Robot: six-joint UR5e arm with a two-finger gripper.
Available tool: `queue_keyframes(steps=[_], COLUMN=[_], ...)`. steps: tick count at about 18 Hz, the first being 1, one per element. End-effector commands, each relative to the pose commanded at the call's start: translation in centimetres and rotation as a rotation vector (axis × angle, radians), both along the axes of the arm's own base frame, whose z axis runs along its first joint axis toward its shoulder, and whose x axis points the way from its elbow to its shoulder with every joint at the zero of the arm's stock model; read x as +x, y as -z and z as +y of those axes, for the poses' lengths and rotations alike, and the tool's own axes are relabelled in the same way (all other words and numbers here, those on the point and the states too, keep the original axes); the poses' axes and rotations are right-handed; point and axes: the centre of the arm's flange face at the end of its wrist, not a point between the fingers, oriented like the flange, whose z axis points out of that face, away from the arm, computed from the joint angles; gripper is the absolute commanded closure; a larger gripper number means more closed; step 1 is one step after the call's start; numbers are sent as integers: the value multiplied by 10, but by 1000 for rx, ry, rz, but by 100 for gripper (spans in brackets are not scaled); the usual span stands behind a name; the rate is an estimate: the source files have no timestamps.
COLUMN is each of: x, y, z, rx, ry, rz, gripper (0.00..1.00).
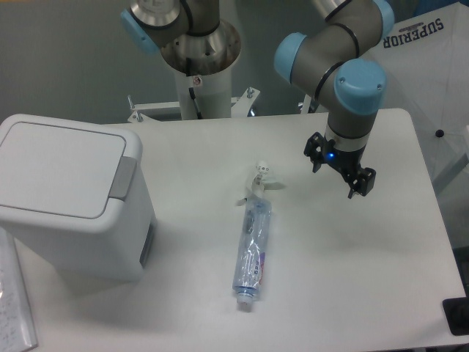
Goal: Open the trash can
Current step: 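Raise the open gripper and start moving it toward the trash can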
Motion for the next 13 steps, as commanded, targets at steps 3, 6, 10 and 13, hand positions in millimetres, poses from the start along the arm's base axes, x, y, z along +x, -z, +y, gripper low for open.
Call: queue_keyframes(steps=[3, 6, 10, 13], x=[0, 3, 11, 19], y=[-2, -6, -2, -15], z=[0, 10, 13, 23], rx=[4, 94, 175, 293], ry=[-1, 7, 1, -144], rz=[2, -29, -79, -136], gripper=[0, 0, 0, 0])
